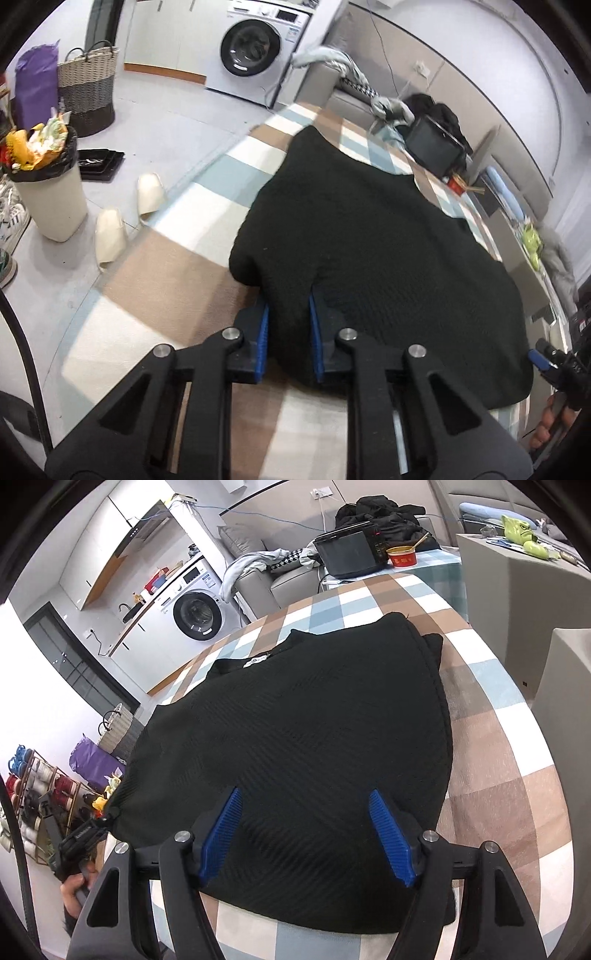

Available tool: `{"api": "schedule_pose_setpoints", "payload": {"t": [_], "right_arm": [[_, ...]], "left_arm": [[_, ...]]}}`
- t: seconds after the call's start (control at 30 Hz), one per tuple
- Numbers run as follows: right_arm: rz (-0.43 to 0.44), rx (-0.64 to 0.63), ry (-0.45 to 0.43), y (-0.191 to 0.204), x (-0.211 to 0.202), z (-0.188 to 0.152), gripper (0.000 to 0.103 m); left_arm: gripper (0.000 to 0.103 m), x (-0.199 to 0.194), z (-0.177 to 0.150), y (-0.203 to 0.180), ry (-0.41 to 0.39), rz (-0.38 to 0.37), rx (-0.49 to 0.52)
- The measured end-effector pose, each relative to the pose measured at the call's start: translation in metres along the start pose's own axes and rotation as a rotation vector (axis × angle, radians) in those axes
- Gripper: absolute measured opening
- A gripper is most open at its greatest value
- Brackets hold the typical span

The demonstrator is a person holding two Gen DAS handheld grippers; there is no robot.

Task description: Fold small clothes

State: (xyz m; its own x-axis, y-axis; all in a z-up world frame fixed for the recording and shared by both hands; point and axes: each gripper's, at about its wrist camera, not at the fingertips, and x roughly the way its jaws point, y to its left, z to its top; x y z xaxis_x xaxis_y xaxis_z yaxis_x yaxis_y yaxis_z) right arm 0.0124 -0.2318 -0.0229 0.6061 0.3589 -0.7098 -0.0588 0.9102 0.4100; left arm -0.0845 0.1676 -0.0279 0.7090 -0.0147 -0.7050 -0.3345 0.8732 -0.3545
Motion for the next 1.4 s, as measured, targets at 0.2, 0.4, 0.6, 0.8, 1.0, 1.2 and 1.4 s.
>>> {"api": "schedule_pose_setpoints", "payload": {"t": [0.2,0.4,0.6,0.8,1.0,1.2,1.4], "right_arm": [[0.008,0.011,0.021,-0.002,0.014,0.004,0.073],[0.017,0.009,0.01,-0.004,0.008,0.001,0.073],[0.005,0.047,-0.025,-0.018,-0.011,-0.005,0.073],[-0.038,0.102,-0.054,-0.037,-0.03,-0.011,0.073],[-0.058,0.107,-0.04,-0.043,-0.033,-0.016,0.073],[-0.013,0.034,-0.007,-0.016,-0.017,-0.012,0.073],[0.128,-0.075,0.089,0.048,0.02,-0.012,0.073]], "left_arm": [[0.014,-0.022,0.006,-0.006,-0.047,-0.001,0.018],[0.01,-0.053,0.029,-0.078,-0.149,-0.082,0.207],[0.0,-0.055,0.03,-0.197,-0.143,-0.32,0.485],[0.0,-0.024,-0.043,-0.288,0.081,-0.552,0.732],[0.0,0.012,-0.064,-0.255,0.235,-0.482,0.621],[0.013,0.008,-0.045,-0.173,0.185,-0.321,0.461],[0.064,0.002,-0.015,-0.091,0.095,-0.232,0.247]]}}
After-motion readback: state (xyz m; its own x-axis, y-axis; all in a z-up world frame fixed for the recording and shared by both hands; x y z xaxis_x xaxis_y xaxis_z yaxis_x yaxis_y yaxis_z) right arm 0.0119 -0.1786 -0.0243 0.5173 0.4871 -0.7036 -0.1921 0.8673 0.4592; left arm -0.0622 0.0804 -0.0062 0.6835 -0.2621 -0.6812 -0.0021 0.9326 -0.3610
